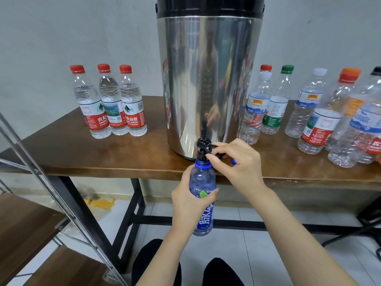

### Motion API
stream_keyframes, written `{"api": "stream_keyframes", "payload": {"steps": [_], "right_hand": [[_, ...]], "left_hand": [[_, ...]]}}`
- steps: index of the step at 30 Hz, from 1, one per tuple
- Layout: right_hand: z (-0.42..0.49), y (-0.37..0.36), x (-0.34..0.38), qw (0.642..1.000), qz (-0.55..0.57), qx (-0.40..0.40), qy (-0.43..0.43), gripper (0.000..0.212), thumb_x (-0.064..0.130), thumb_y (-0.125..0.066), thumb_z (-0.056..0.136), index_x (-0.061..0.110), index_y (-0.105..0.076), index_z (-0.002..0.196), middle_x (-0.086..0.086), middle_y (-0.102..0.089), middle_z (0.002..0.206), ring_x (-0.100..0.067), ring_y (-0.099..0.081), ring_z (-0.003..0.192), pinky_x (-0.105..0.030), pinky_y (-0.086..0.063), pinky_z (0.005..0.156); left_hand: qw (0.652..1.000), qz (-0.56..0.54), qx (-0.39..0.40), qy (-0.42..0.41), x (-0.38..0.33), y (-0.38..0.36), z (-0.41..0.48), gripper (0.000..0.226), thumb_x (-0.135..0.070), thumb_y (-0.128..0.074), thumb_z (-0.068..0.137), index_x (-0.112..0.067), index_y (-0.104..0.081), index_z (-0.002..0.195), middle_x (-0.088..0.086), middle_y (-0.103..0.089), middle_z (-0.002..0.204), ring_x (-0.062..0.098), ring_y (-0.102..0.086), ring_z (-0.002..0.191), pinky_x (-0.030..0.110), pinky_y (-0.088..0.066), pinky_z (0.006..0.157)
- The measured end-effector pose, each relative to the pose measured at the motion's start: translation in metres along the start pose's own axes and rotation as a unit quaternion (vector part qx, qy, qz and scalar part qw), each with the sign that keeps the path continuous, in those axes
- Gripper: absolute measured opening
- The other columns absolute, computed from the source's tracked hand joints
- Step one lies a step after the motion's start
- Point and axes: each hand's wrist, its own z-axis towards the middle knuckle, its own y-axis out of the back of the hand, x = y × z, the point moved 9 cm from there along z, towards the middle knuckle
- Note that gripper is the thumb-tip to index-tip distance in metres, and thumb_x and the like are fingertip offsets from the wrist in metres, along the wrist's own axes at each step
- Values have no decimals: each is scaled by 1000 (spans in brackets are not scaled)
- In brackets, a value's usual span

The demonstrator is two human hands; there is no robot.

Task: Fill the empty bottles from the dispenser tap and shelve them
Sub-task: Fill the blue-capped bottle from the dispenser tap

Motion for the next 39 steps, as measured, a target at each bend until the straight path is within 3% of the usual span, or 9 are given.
{"api": "stream_keyframes", "payload": {"steps": [3,10,19,24,29,34,39], "right_hand": [[0,0,2,1000,7,-3,-6,22,31,-70,84,10,-76,83,16,-62,88,-7,-56,74,-15,-47,70],[-2,0,2,1000,16,-5,-22,20,30,-70,84,10,-75,82,19,-58,89,-9,-57,73,-13,-45,71],[-4,-1,-2,999,13,10,-37,26,36,-67,85,12,-75,85,8,-69,91,-11,-61,79,-22,-51,71],[-3,-5,-7,996,19,80,-30,29,41,-67,85,15,-75,96,8,-70,103,-7,-56,91,-13,-44,82],[-3,0,-8,994,3,108,8,27,34,-68,89,15,-73,108,6,-67,121,-14,-60,102,-15,-40,94],[-4,7,-7,995,-6,94,22,28,35,-67,90,13,-74,106,5,-70,115,-14,-61,102,-21,-45,93],[-4,7,-4,997,16,77,12,27,34,-70,87,12,-74,102,5,-70,111,-13,-61,97,-14,-43,90]], "left_hand": [[1000,-2,-8,1,2,0,0,72,-29,-90,68,-57,-44,115,-39,-62,102,-9,-63,98,7,-50,77],[1000,-6,-11,7,2,-1,-1,72,-26,-90,68,-56,-44,114,-45,-59,102,-12,-62,97,4,-47,73],[1000,-4,-9,8,2,-2,-1,71,-27,-89,68,-56,-44,114,-45,-59,100,-13,-61,98,4,-47,73],[1000,-5,-13,7,1,-1,-1,72,-29,-90,67,-58,-44,114,-42,-61,101,-10,-62,98,5,-49,75],[1000,-8,-12,5,2,0,-2,72,-27,-90,68,-57,-44,115,-44,-59,102,-9,-63,96,8,-50,76],[1000,-8,-11,6,2,-1,-2,72,-24,-89,68,-56,-44,115,-45,-59,101,-11,-62,96,5,-48,73],[1000,-5,-10,11,4,-2,-1,73,-25,-89,68,-58,-43,114,-47,-58,100,-13,-61,95,4,-47,73]]}}
